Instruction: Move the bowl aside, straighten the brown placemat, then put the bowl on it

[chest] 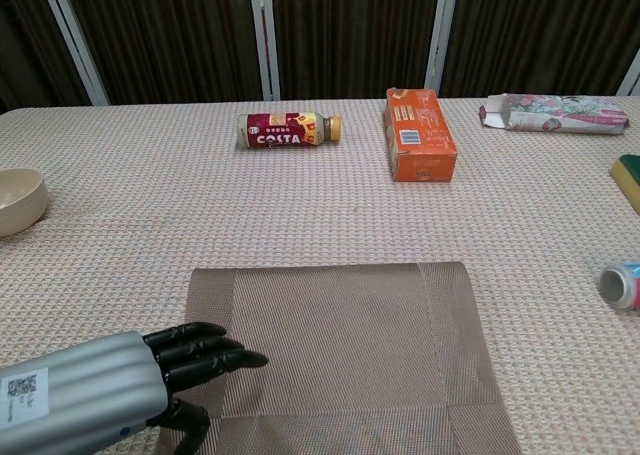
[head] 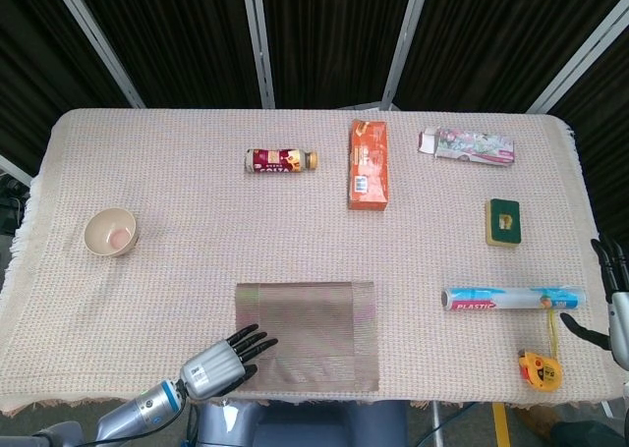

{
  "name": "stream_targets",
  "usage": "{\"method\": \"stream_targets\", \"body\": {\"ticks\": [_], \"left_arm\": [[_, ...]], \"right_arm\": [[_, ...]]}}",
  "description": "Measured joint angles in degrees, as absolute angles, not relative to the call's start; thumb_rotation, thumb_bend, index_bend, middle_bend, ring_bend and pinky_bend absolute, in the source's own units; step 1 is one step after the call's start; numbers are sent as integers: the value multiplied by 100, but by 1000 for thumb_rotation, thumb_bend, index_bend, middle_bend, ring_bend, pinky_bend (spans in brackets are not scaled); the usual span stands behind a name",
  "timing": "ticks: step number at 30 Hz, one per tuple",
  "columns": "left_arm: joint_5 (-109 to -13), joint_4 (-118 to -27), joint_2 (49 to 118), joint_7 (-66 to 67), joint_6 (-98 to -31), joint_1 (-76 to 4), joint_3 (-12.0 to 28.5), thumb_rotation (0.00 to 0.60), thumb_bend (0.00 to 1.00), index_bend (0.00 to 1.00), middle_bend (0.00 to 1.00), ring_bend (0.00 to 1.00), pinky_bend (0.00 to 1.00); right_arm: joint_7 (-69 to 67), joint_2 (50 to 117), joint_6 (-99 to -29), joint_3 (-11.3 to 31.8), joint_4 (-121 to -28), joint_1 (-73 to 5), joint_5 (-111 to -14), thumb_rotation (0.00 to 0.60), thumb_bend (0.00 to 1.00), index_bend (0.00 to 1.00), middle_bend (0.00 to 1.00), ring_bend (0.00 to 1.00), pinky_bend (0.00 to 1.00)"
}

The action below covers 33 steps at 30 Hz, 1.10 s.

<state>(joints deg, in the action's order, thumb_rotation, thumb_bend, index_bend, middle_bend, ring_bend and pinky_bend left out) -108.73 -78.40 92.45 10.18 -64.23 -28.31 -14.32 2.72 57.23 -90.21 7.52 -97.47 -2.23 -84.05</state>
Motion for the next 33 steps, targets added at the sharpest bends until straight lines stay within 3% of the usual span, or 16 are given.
{"method": "stream_targets", "body": {"ticks": [6, 12, 17, 22, 28, 30, 33], "left_arm": [[-10618, -8161, 9190, 762, -6447, -2973, -1035, 600, 553, 635, 0, 0, 0], [-9757, -8664, 9048, 776, -6150, -3335, -3, 600, 553, 642, 0, 0, 0], [-8335, -8831, 9003, 884, -5693, -3747, 1106, 600, 572, 642, 0, 0, 0], [-6717, -8525, 9071, 1022, -5347, -4179, 2053, 600, 571, 643, 0, 0, 0], [-5616, -7599, 9090, 1175, -5044, -4445, 2455, 600, 565, 631, 0, 0, 0], [-5496, -7325, 9082, 1168, -4974, -4451, 2440, 600, 499, 572, 0, 0, 0], [-5409, -7008, 9037, 1124, -4853, -4400, 2295, 600, 168, 164, 0, 0, 0]], "right_arm": [[259, 5715, -9002, 757, -9747, -229, -8389, 600, 0, 6, 0, 0, 0], [274, 5731, -8995, 753, -9753, -247, -8428, 600, 0, 16, 0, 0, 0], [335, 5784, -9026, 755, -9736, -271, -8495, 600, 0, 19, 0, 0, 0], [415, 5829, -8972, 770, -9714, -297, -8411, 600, 0, 20, 0, 0, 0], [445, 5860, -8910, 797, -9692, -315, -8301, 600, 0, 20, 0, 0, 0], [455, 5865, -8908, 797, -9695, -321, -8306, 600, 0, 20, 0, 0, 0], [464, 5868, -8923, 792, -9717, -323, -8336, 600, 0, 20, 0, 0, 0]]}}
